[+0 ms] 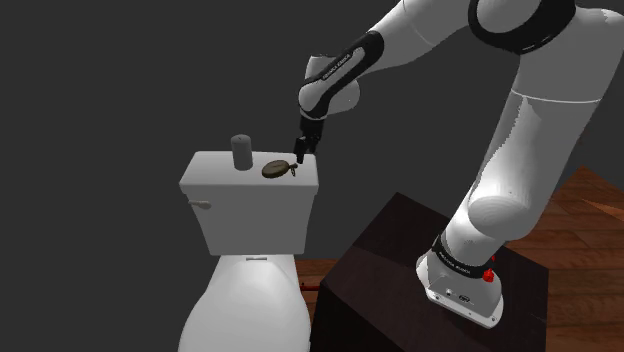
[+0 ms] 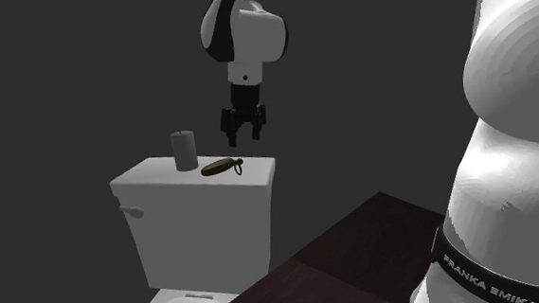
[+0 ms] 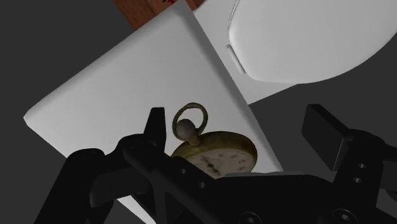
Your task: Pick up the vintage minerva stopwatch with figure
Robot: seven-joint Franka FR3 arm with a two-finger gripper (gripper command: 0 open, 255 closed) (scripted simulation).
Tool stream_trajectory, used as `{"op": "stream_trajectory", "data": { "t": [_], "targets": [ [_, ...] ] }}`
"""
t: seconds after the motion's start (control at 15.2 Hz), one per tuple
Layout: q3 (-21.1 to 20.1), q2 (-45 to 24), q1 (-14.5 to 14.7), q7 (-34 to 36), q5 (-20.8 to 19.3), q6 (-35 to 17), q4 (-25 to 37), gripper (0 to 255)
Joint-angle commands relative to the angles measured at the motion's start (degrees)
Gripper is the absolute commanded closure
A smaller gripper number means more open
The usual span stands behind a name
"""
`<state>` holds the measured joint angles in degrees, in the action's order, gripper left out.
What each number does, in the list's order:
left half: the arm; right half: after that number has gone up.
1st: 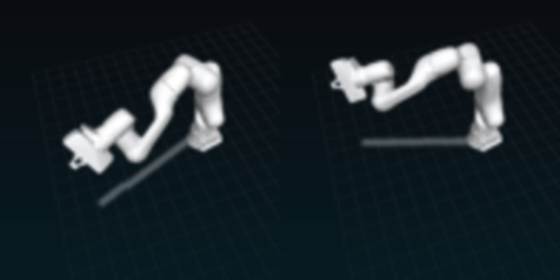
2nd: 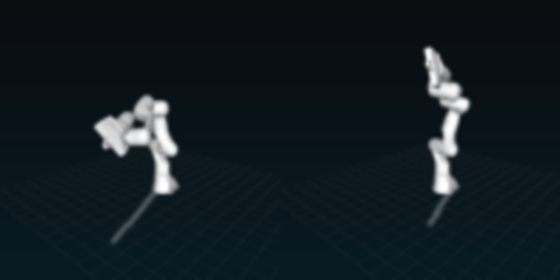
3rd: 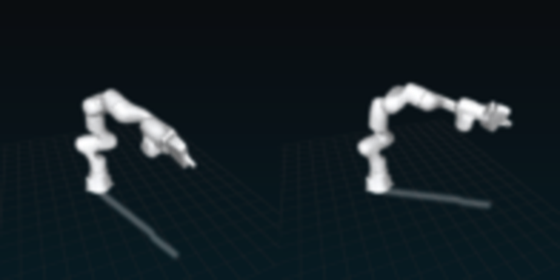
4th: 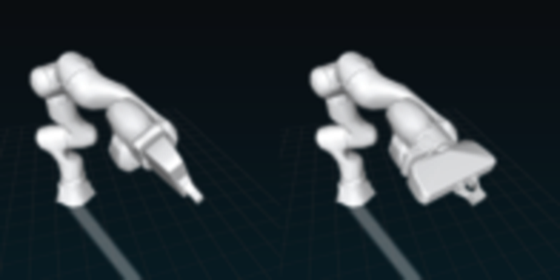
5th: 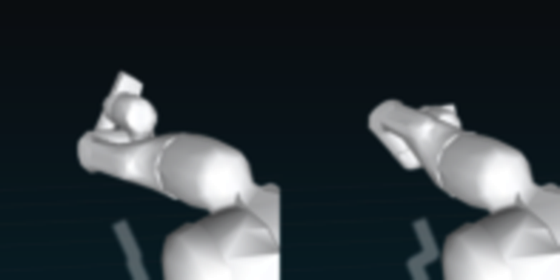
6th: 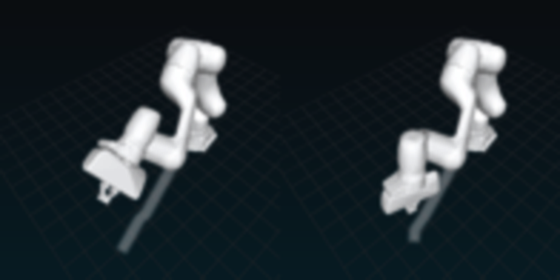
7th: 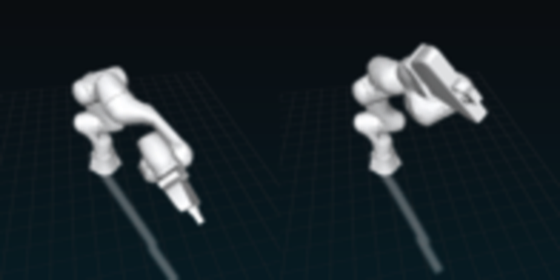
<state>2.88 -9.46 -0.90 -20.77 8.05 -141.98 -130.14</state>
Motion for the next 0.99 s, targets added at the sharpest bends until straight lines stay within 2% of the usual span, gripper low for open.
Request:
{"op": "stream_trajectory", "data": {
  "t": [0.0, 0.26, 0.92],
  "targets": [
    [-0.2, -5.0, -0.4, -1.2, 1.1, -1.6, 3.5, 0],
    [-0.9, -14.2, -1.4, -3.3, 2.9, -3.6, 10.6, 0],
    [-1.7, -19.7, -2.0, -4.5, 4.0, -8.0, 11.7, 0]
  ]
}}
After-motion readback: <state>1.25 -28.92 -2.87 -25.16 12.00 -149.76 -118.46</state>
